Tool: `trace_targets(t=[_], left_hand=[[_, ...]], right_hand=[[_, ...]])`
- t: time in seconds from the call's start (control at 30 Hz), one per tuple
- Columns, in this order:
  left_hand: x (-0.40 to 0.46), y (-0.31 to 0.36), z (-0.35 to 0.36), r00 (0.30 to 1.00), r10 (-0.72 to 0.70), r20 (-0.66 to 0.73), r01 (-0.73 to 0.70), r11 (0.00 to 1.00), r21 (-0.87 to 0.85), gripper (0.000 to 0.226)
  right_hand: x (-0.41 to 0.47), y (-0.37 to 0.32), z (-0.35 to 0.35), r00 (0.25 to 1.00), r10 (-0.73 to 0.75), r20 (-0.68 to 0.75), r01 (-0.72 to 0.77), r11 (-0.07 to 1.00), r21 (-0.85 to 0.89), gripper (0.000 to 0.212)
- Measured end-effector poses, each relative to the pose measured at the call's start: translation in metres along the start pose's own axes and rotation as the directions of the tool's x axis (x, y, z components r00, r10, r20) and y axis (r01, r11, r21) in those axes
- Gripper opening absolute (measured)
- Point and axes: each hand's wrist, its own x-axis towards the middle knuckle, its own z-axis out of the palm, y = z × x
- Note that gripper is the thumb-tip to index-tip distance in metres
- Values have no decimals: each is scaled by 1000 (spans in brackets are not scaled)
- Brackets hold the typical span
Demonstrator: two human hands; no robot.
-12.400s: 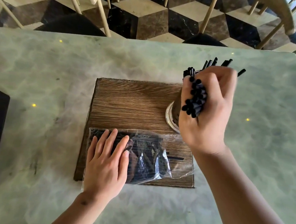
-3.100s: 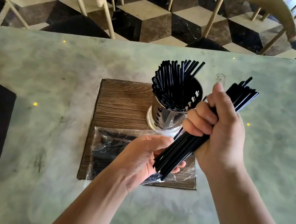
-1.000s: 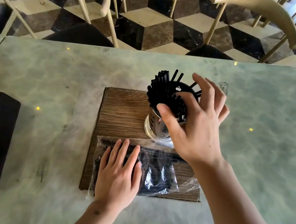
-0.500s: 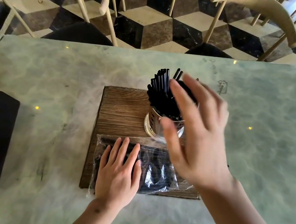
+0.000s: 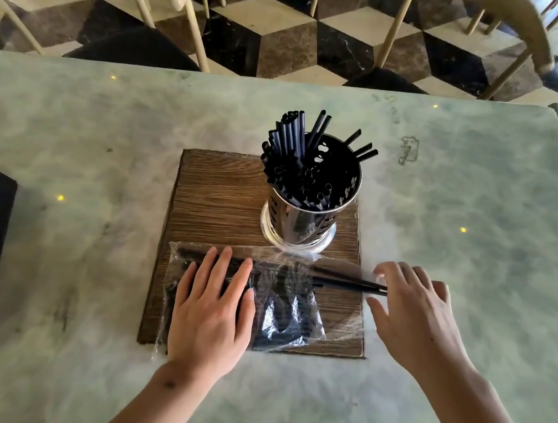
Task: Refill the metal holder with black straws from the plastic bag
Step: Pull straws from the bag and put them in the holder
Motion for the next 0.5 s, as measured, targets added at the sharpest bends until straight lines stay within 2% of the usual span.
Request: trace_targets(t=[0.1, 0.23, 0.33, 0.43, 0.5], left_hand=[[0, 0, 0, 1000, 3, 5, -3, 1000, 8, 50], [0, -2, 0, 1000, 3, -2, -3, 1000, 9, 49], [1, -1, 0, 1000, 0, -7, 0, 1000, 0, 49], [1, 1, -2, 1000, -2, -11, 2, 1000, -5, 49], [1, 1, -2, 1000, -1, -12, 1, 1000, -6, 49]], right_hand=[[-2, 7, 3, 993, 103, -49, -101, 994, 46, 37], [-3, 21, 7, 991, 136, 12, -136, 991, -3, 33], [-1, 27, 8, 994, 95, 47, -97, 995, 30, 18], [-3, 28, 6, 995, 16, 94, -24, 996, 88, 11], [-7, 27, 0, 997, -18, 74, 9, 993, 118, 8]])
